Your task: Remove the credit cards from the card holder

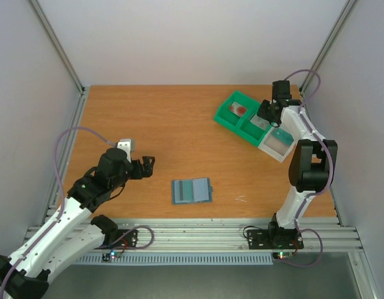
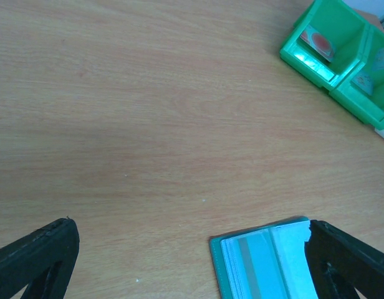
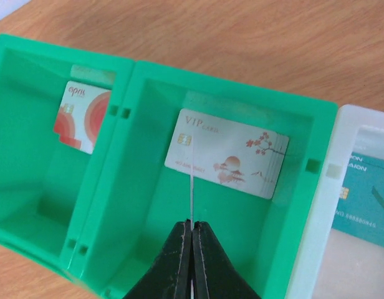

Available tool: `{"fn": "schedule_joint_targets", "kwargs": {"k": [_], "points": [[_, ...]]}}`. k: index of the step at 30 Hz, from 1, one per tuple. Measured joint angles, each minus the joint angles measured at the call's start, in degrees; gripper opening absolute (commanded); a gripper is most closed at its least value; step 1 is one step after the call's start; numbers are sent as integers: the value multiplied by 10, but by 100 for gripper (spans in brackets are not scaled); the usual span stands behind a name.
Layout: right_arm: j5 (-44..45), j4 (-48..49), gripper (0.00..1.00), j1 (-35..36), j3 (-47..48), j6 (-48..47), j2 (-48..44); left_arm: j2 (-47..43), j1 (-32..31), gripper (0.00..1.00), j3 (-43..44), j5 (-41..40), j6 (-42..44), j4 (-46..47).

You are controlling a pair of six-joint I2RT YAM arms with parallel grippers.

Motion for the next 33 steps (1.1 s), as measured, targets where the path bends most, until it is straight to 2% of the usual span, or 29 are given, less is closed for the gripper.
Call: {"fn": "schedule_joint_targets", "kwargs": {"k": [9, 15, 23, 33], "points": [[-105, 85, 1, -61, -39, 7, 36, 0, 0, 99, -11, 33, -27, 22], [-162, 125, 1, -69, -38, 14, 73, 0, 0, 99, -36, 50, -65, 33], [-201, 151, 1, -75, -28, 30, 94, 0, 0, 99, -40, 54, -89, 48], [-206, 152, 5, -88, -22, 36, 105, 8, 0, 99, -40, 54, -98, 63]]}}
